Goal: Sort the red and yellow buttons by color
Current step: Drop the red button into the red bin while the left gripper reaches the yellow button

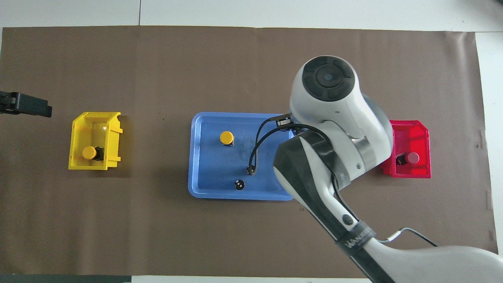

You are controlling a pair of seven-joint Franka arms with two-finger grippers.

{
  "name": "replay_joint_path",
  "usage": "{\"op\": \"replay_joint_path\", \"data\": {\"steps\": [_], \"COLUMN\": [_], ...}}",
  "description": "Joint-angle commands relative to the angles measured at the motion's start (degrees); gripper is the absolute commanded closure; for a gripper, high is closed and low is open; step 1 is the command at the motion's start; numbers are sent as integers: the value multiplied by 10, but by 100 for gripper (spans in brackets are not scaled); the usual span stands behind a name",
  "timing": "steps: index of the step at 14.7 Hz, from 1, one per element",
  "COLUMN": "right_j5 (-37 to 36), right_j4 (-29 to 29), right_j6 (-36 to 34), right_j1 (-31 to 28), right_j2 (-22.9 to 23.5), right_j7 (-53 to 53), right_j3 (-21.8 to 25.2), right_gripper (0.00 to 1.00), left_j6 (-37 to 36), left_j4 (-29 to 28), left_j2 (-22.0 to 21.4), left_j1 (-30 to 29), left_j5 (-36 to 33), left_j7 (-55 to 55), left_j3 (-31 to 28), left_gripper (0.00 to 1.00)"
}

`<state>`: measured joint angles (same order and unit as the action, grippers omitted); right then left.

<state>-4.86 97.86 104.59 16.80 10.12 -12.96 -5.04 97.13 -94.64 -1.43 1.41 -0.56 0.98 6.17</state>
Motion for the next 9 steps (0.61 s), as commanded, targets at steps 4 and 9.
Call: {"op": "replay_joint_path", "data": {"steps": [4,9], "right_j5": [19,19], "right_j4": [175,263], "right_j6": [63,185], "right_j1": [-231,-290], "right_j2": [-113,-135], "right_j7": [328,434], "right_j3": [-6,-6], "right_gripper": [96,96], "left_j6": [181,256], "left_j4": [-60,-65], "left_j2": [107,172], "left_j1": [191,286], "left_j5": [6,0], "left_j7": [-271,-400], "left_j3": [-5,-6], "left_gripper": [0,0]}}
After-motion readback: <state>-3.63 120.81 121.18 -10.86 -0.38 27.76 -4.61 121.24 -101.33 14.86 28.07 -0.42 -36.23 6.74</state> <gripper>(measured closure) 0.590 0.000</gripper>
